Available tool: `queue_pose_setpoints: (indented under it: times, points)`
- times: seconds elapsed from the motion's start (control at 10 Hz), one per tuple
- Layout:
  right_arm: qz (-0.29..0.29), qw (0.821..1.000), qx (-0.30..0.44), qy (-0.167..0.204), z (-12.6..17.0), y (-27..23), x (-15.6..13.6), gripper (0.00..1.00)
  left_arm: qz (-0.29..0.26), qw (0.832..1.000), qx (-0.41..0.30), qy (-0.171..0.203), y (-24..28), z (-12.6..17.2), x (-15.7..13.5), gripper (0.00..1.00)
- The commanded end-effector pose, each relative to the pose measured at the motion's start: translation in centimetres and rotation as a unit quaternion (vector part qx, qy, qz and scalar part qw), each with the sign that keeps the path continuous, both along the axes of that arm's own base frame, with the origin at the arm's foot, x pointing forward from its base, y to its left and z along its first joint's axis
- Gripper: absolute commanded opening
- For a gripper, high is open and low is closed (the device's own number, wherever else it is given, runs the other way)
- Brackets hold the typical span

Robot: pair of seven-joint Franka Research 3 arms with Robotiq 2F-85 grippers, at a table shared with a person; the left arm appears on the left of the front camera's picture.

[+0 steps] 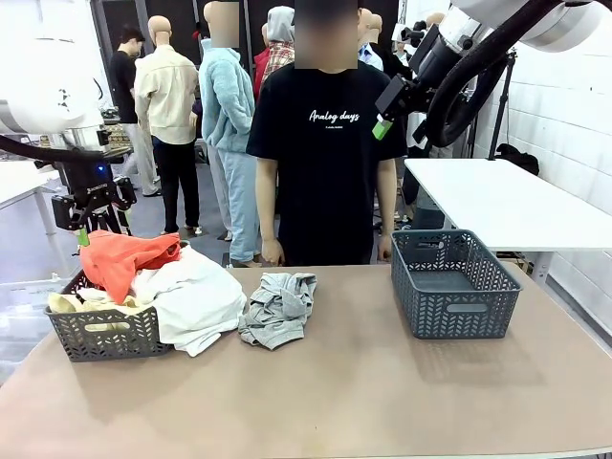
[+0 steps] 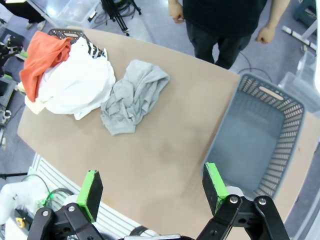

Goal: Sort the tops and bottoms.
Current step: Sort the clothes according to human instructions.

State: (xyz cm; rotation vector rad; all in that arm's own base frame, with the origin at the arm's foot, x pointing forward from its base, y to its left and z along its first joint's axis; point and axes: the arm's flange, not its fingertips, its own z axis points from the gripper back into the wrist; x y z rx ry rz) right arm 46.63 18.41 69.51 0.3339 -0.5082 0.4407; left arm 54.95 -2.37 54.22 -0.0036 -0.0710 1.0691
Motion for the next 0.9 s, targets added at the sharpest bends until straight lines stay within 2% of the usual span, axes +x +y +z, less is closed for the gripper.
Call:
queue_pose_setpoints:
  times: [0.0,0.8]
  points:
    - [-0.006,1.000,-0.002,0.002,-0.43,-0.01,-0.37,1.00,0.002,1.000,0.000,0.000,0.22,0.03,0.01,1.00]
    - [-0.006,1.000,-0.002,0.002,-0.43,-0.01,-0.37,1.00,0.002,1.000,0.000,0.000,0.22,0.03,0.01,1.00]
